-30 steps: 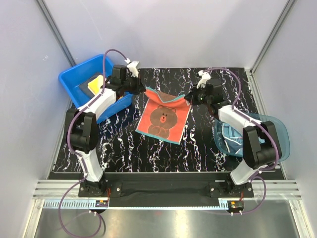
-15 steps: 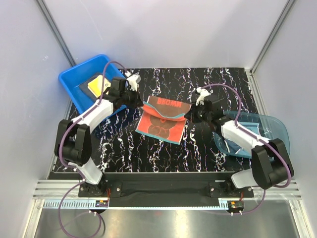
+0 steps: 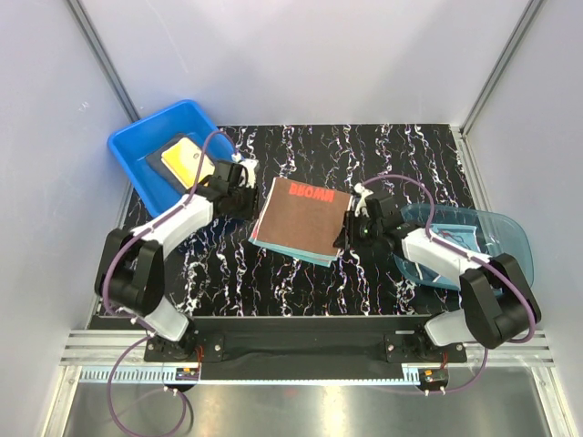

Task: Fold and stack the towels
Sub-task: Fold the towel

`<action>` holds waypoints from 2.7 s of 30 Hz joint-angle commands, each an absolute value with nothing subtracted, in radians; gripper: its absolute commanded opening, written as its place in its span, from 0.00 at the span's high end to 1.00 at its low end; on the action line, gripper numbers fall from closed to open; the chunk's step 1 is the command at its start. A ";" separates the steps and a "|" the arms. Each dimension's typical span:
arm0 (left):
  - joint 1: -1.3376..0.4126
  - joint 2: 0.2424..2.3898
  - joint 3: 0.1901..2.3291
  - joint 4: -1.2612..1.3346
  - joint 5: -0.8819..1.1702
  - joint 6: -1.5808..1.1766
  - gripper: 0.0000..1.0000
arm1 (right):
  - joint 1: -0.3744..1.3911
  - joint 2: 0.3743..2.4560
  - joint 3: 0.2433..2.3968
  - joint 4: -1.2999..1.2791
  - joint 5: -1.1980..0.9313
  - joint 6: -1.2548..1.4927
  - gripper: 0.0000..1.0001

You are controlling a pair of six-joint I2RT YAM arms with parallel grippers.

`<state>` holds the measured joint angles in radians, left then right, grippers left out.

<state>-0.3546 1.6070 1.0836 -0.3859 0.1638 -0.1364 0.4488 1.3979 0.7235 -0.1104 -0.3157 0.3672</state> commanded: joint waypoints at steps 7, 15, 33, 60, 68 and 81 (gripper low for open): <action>-0.425 1.500 1.042 -0.390 -0.014 -0.299 0.62 | 0.454 1.361 0.801 -0.250 -0.250 0.480 0.59; -0.423 1.656 1.008 -0.314 0.057 -0.376 0.60 | 0.454 1.554 0.896 -0.203 -0.179 0.483 0.59; -0.512 1.583 0.832 -0.318 0.066 -0.584 0.75 | 0.448 1.474 1.066 -0.523 0.084 0.348 0.59; -0.545 1.560 0.784 -0.282 0.084 -0.635 0.85 | 0.446 1.577 0.856 -0.376 -0.143 0.564 0.61; -0.545 1.549 0.810 -0.337 0.054 -0.624 1.00 | 0.446 1.602 0.830 -0.353 -0.117 0.569 0.75; -0.545 1.552 0.861 -0.391 0.049 -0.612 1.00 | 0.448 1.572 0.845 -0.367 -0.112 0.545 1.00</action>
<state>-0.5446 1.5471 0.8211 -0.3817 0.0616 -0.6216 0.4488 1.5974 0.8368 -0.3786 -0.1234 0.5594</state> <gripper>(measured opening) 0.012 0.058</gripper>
